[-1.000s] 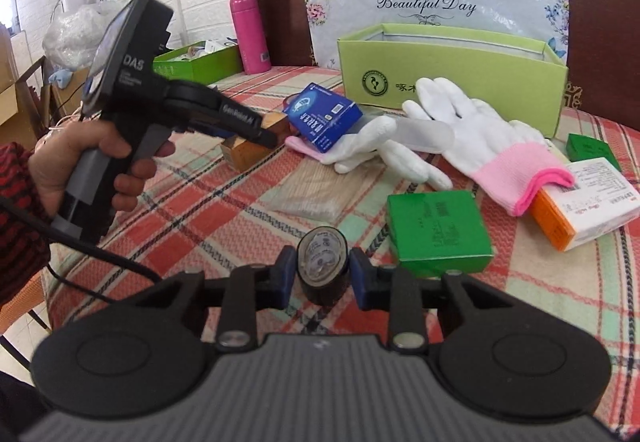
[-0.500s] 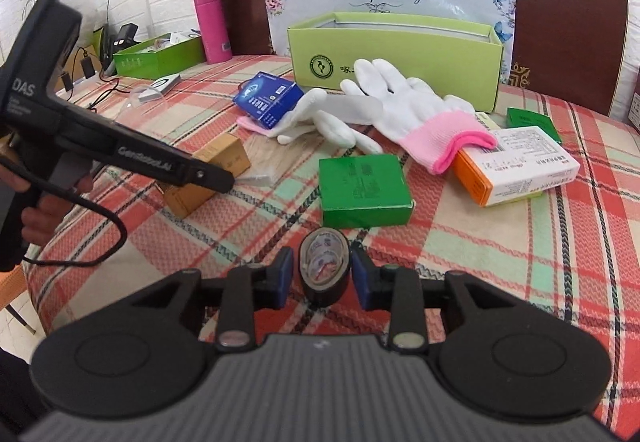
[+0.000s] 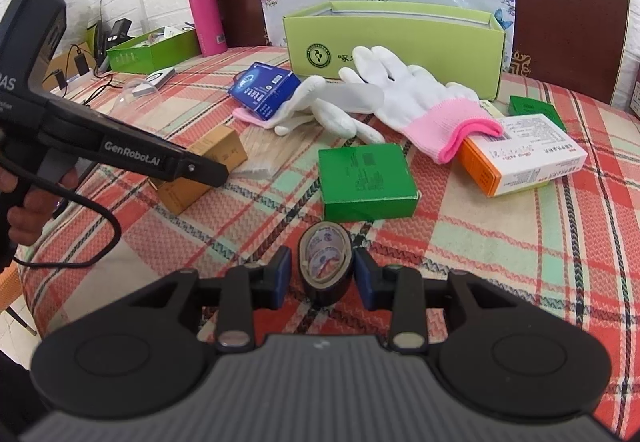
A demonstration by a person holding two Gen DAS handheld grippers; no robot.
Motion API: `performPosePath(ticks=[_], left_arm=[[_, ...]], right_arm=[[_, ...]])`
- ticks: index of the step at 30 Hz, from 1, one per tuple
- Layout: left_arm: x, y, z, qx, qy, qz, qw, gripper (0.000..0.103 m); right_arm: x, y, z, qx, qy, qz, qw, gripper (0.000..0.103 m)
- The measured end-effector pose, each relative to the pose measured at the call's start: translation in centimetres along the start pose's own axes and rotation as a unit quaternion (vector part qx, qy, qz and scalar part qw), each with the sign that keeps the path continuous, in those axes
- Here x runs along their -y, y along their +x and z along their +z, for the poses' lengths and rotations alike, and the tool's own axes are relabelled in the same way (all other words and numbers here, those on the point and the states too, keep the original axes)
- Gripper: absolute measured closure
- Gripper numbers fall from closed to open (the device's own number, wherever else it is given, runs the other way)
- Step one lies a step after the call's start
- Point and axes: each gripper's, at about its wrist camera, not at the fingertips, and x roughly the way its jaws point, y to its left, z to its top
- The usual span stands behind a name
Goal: Organize objects
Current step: 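Grasp the gold small box with the left tool while the right tool holds the tape, then lower the gold box and tape roll into the lime-green box and release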
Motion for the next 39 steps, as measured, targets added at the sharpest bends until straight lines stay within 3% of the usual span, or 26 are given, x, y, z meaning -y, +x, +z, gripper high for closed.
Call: performPosePath(ticks=[2, 7, 12, 19, 22, 26, 32, 39], left_arm=[[0.2, 0.1, 0.0, 0.0, 0.003, 0.002, 1.0, 0.078], [0.1, -0.7, 0.8, 0.008, -0.005, -0.019, 0.9998, 0.078], [0.9, -3.0, 3.5, 0.053, 0.02, -0.044, 0.9974, 0.078], [1.1, -4.9, 10.8, 0.129, 0.049, -0.054, 0.989, 0.078], [1.2, -4.3, 14.6, 0.155, 0.036, -0.056, 0.9857, 0.078], [0.7, -1.2, 19.3, 0.161, -0.007, -0.056, 0.9854, 0.078], [-0.4, 6.3, 24.2, 0.126, -0.056, -0.047, 0.9894, 0.078], [-2.0, 13.1, 25.6, 0.076, -0.072, -0.041, 0.9937, 0.078]], right_arm=[[0.0, 0.2, 0.0, -0.001, 0.001, 0.001, 1.0, 0.072], [0.5, -0.2, 0.9, -0.002, 0.006, 0.027, 1.0, 0.074], [1.5, -1.8, 4.1, 0.037, 0.003, 0.053, 0.998, 0.074], [4.3, -2.5, 10.3, 0.114, -0.005, 0.018, 0.993, 0.074], [5.8, -1.9, 13.6, 0.141, -0.008, -0.008, 0.99, 0.074], [8.0, 0.4, 18.3, 0.159, -0.009, -0.04, 0.986, 0.074], [12.0, 7.2, 22.8, 0.119, 0.012, -0.072, 0.99, 0.074], [14.8, 14.7, 24.0, 0.038, 0.002, -0.098, 0.994, 0.074]])
